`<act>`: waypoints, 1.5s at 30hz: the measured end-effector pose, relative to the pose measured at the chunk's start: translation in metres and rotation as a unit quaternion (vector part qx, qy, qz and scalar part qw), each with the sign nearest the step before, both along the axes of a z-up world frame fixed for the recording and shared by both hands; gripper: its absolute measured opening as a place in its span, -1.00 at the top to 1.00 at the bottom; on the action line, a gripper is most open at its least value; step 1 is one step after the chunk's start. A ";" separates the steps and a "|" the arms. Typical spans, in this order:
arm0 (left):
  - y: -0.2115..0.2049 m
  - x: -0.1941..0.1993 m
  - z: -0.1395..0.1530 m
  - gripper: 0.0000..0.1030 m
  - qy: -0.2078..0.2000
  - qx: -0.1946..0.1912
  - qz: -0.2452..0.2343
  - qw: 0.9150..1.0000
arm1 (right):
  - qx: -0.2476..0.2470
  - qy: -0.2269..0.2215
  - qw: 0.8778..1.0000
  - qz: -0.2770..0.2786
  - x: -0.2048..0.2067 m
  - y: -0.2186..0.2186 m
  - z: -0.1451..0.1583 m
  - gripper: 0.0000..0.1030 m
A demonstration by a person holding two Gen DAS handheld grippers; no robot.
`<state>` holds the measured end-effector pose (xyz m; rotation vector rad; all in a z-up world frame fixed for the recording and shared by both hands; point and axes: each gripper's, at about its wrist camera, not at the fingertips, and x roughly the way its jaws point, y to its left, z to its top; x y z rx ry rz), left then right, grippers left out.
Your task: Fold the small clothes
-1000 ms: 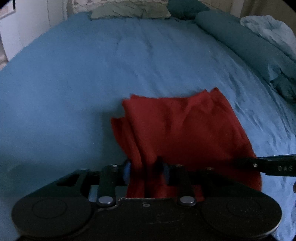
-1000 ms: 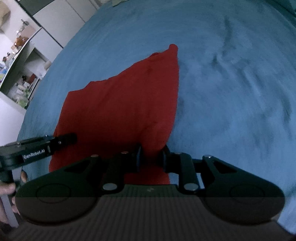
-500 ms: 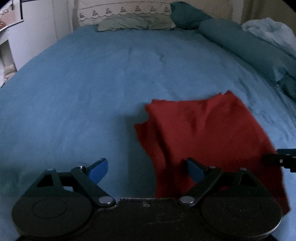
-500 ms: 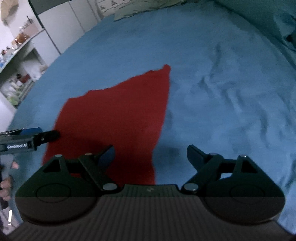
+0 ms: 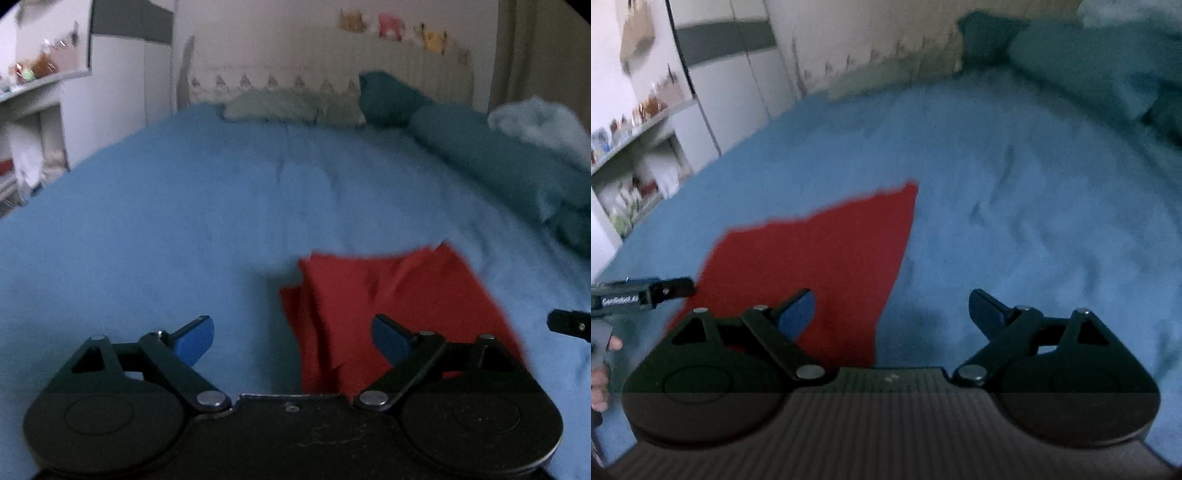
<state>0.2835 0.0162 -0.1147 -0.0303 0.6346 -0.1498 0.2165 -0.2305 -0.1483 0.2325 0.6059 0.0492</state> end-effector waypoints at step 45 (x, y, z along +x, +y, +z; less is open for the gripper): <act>-0.006 -0.274 0.095 -1.00 -0.014 0.072 0.007 0.997 | -0.113 0.062 0.989 -0.071 -0.273 0.100 0.117 -1.00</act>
